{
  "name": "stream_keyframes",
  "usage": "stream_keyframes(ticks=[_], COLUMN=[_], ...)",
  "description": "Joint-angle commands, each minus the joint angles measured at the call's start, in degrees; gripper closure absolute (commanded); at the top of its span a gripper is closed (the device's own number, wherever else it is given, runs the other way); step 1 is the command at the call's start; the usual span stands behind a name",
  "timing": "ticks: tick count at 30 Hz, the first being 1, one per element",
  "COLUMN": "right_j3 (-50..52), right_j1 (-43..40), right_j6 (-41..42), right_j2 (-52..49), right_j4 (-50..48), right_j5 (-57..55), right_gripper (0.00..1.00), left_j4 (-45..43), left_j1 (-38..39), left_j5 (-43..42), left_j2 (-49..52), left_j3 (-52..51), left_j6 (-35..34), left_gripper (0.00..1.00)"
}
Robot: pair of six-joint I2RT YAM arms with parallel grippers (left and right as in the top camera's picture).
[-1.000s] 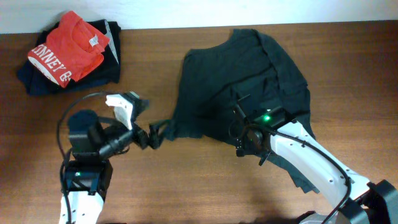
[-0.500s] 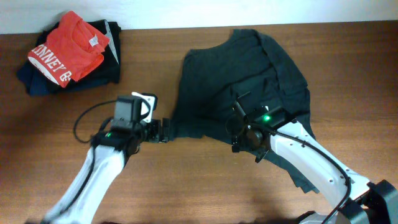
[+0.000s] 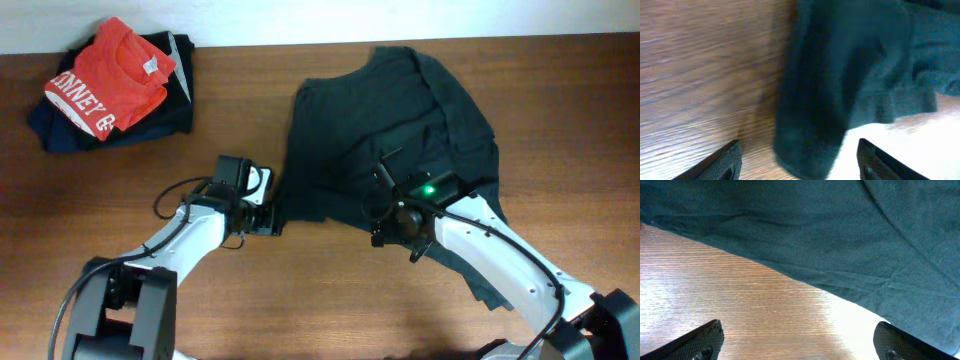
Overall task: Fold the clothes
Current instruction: 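Grasp the left side of the t-shirt with the left gripper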
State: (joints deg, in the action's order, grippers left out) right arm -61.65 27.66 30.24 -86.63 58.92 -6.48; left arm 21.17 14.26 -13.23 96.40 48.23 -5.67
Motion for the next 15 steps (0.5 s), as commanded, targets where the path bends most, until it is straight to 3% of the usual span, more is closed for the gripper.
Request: stream_keyframes(ticks=[1,2,3,5,6,7,11,15], right_j3=[-0.07,-0.07,-0.07,-0.07,-0.07,-0.07,-0.07,-0.07], right_j1=[0.02,0.02,0.02,0.0,0.0,0.0,-0.07,-5.51], right_j6=[0.7,0.7,0.7,0.7,0.7,0.7,0.68,0.72], right_j2=[0.02,0.02,0.0,0.0,0.0,0.0,0.02,0.02], right_j4=[0.24,0.44,0.68,1.07,1.29,1.53,3.74,5.27], right_j5=[0.09,0.09,0.09,0.09,0.07,0.09,0.04,0.09], right_gripper=[0.01,0.01,0.01,0.01,0.01,0.01,0.01,0.01], left_j4=[0.07,0.07,0.09,0.09,0.09,0.11,7.28,19.54], left_j1=[3.43,3.89,3.96,3.96,3.96,3.96,3.93,3.39], left_j5=[3.5,4.13,4.09,5.4,6.91,8.79,24.52,41.09], left_j2=[1.53,1.53,1.53,1.53,1.53,1.53,0.42,-6.6], left_j3=[0.26,0.26,0.26,0.26,0.26,0.26,2.75,4.81], left_j6=[-0.55,-0.55,-0.55,-0.57,-0.72,-1.68,-9.88,-23.67], left_gripper=[0.27,0.27,0.35,0.65,0.86,0.97,1.0,1.0])
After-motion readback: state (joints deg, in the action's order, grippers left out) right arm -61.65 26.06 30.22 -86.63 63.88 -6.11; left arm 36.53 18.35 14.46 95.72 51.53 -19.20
